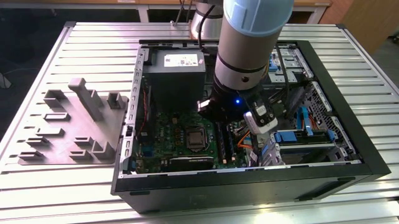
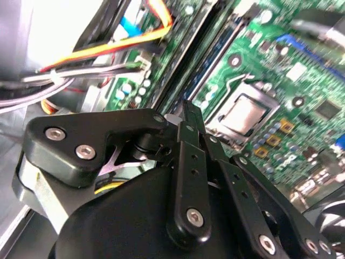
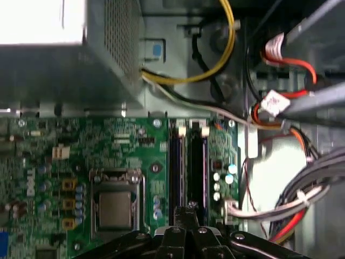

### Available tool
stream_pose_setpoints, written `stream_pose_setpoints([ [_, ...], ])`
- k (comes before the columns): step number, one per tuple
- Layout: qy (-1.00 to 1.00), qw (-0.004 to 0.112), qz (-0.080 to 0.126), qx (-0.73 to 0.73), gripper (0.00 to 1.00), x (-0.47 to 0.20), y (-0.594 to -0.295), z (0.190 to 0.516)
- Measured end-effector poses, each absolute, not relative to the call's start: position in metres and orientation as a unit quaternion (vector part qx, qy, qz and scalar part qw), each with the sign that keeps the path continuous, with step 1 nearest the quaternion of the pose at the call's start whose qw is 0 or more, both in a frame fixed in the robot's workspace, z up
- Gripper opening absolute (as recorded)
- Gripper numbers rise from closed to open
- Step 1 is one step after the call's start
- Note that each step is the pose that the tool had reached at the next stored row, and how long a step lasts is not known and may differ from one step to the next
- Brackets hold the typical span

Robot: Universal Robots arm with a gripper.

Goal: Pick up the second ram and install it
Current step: 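Press down the second ram until it locks into place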

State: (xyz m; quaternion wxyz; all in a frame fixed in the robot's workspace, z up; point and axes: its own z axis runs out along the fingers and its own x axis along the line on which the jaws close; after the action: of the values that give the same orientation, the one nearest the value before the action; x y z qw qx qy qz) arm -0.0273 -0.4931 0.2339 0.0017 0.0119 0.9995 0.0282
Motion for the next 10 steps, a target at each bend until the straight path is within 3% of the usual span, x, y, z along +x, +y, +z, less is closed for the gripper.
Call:
stream_pose_setpoints([
  [10, 1.0, 0.002, 0.028, 0.012, 0.1, -0.027, -0.517, 0.233],
])
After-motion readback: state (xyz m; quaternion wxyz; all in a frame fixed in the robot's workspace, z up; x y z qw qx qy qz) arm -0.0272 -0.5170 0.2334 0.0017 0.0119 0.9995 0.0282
